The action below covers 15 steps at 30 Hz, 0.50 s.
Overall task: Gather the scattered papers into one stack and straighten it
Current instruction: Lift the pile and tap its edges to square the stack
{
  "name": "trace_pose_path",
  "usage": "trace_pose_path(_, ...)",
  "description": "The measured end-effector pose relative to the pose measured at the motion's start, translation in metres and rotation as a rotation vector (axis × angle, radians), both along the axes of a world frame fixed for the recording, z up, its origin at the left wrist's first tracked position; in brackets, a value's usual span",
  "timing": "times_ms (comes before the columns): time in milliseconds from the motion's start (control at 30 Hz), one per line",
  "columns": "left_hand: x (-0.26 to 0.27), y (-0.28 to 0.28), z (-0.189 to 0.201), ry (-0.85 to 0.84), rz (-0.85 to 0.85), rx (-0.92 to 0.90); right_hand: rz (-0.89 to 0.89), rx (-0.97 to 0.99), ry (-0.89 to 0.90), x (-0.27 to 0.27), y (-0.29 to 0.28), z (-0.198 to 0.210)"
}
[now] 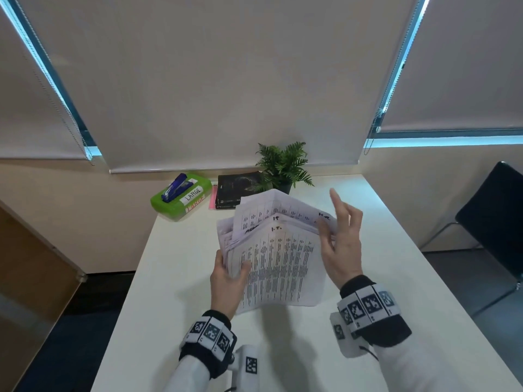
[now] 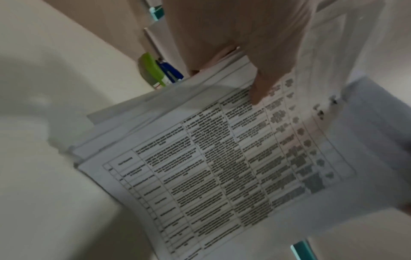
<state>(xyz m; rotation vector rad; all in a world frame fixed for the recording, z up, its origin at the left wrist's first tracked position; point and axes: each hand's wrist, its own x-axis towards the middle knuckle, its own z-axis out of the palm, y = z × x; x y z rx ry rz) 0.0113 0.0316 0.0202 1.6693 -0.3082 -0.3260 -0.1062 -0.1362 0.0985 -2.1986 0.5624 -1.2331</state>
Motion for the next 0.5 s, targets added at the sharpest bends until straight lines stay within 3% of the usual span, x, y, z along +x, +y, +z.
trace_pose_path(67, 0.002, 0.001, 0.004, 0.03, -0.032, -0.047, 0.007, -0.12, 0.102, -0.002, -0.005, 0.006)
trace_pose_path(200, 0.007, 0.003, 0.001, 0.036, -0.058, -0.105, 0.034, -0.23, 0.142, -0.002, -0.01, 0.014)
trace_pose_path(500, 0.015, 0.008, 0.008, 0.036, -0.148, -0.08, 0.12, -0.233, 0.316, 0.001, -0.013, 0.029)
